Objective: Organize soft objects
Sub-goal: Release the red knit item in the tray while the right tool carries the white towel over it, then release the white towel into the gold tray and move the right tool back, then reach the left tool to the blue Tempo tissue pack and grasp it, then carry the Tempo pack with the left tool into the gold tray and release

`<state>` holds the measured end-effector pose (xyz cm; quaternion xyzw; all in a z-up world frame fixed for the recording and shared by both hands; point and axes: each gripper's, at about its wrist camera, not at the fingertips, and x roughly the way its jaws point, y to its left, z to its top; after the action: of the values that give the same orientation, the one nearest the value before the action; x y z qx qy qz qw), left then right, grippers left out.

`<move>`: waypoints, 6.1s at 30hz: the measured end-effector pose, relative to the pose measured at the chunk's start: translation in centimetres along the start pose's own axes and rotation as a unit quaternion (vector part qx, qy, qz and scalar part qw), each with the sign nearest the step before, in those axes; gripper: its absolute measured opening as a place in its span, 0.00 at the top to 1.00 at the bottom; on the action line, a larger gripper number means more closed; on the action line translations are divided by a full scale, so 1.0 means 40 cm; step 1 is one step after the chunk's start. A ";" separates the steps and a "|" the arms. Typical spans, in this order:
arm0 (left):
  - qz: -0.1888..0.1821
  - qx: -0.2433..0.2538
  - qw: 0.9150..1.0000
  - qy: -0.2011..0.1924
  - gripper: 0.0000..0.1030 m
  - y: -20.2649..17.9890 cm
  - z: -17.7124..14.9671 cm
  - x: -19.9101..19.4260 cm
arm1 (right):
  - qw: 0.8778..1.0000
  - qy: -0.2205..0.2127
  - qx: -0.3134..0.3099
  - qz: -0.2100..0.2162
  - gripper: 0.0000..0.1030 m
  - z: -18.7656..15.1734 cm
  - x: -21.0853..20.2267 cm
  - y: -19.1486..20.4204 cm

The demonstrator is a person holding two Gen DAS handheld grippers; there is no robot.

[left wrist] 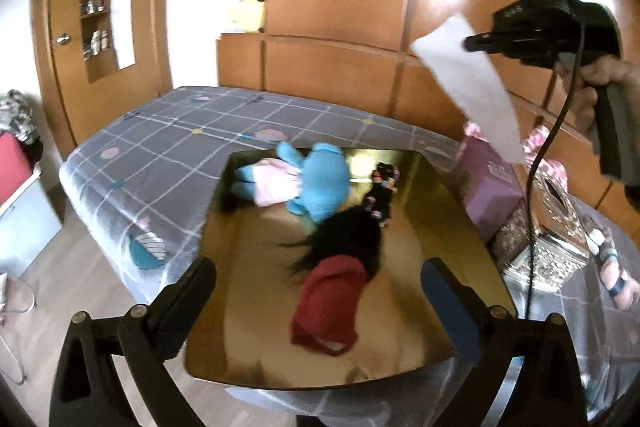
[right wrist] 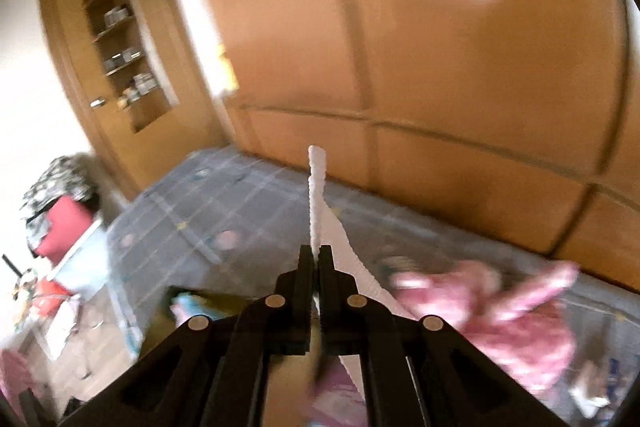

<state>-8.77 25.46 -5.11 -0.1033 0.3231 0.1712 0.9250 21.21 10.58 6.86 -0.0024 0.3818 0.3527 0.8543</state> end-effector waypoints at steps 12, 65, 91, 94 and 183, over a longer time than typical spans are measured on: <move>0.140 -0.084 0.986 -0.046 0.00 0.197 0.043 -0.050 | 0.978 0.109 -0.087 0.154 0.99 -0.219 0.162 0.360; -0.036 0.108 0.993 -0.025 0.00 -0.309 0.066 -0.062 | 0.981 0.002 0.047 -0.186 0.38 -0.498 -0.385 -0.353; -0.256 0.278 0.925 0.026 0.00 -0.832 0.014 -0.049 | 0.878 -0.086 0.340 -0.327 0.38 -0.685 -0.657 -0.849; -0.273 0.295 0.914 0.061 0.00 -0.886 -0.011 -0.030 | 0.871 -0.084 0.365 -0.318 0.38 -0.700 -0.662 -0.868; -0.077 0.008 0.993 0.093 0.49 -0.339 0.393 0.299 | 0.942 0.043 0.230 -0.239 0.38 -0.662 -0.462 -0.752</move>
<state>14.03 20.71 0.52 -0.1363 0.4003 0.0862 0.9021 13.67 -30.37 -7.79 0.0883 0.4768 0.0402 0.8736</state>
